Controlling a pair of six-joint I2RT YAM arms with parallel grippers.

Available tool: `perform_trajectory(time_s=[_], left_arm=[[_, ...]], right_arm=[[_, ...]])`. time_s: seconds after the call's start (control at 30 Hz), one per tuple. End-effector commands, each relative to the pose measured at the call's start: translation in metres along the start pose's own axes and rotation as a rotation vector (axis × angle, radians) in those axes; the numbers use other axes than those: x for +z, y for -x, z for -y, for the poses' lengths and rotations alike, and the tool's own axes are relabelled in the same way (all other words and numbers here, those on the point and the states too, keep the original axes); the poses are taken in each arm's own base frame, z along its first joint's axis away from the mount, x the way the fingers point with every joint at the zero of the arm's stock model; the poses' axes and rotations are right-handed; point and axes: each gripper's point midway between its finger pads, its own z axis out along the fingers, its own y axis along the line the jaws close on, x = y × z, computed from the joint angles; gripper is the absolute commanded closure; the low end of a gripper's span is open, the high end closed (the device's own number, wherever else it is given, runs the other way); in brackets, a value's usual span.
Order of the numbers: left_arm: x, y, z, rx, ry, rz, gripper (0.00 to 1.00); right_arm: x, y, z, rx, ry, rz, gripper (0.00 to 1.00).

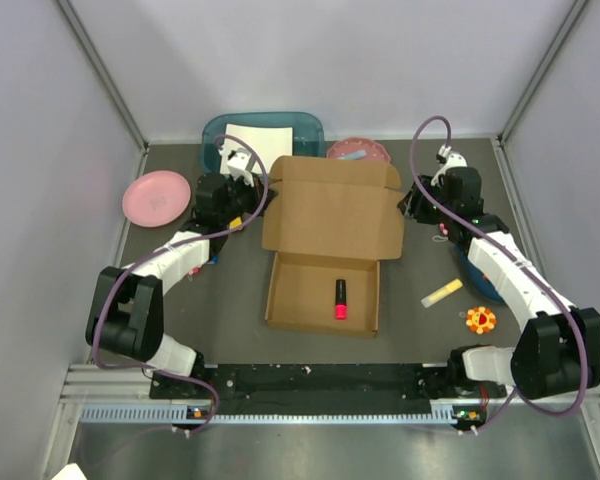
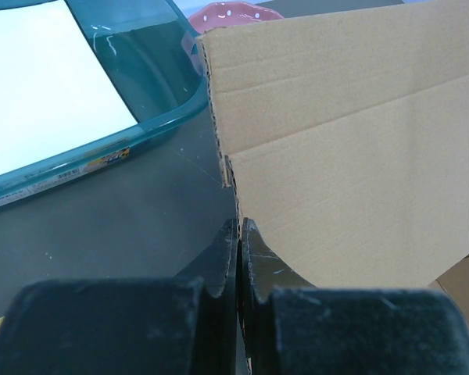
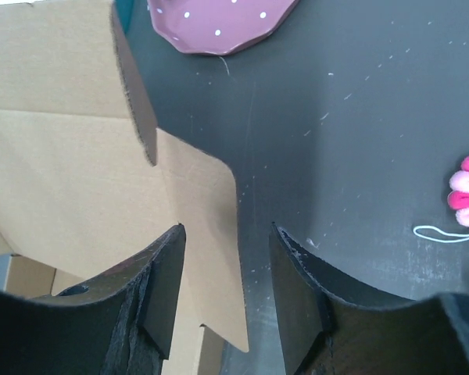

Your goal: Fold the paper box

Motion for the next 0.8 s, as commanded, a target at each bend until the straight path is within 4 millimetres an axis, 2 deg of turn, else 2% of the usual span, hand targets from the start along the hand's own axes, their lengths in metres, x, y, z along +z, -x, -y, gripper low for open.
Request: perform_trajectory(time_s=[0.0,0.13,0.43,0.53,0.57,0.6,0.77], left_arm=[[-0.006,0.016,0.004,0.055,0.0,0.052,1.0],[-0.006,0.013,0.004,0.054,0.0,0.043,1.0],[-0.002,0.007,-0.001,0.072,0.011,0.024,1.0],[-0.001,0.007,-0.002,0.073,0.011,0.023,1.0],[-0.001,0.007,-0.002,0.077,0.012,0.025,1.0],[-0.001,0.007,-0.002,0.076,0.014,0.022,1.0],[0.0,0.007,-0.003,0.082,0.014,0.022,1.0]], right_arm=[[0.006,0.035,-0.005,-0.035,0.02,0.091,0.53],[0.016,0.033,-0.005,-0.029,0.023,0.069,0.54],[0.032,0.035,-0.026,-0.061,0.164,0.063,0.53],[0.035,0.032,-0.025,-0.057,0.199,0.064,0.53],[0.037,0.025,-0.023,-0.047,0.208,0.044,0.53],[0.039,0.03,-0.021,-0.04,0.212,0.065,0.55],[0.044,0.024,-0.016,-0.02,0.228,0.051,0.63]])
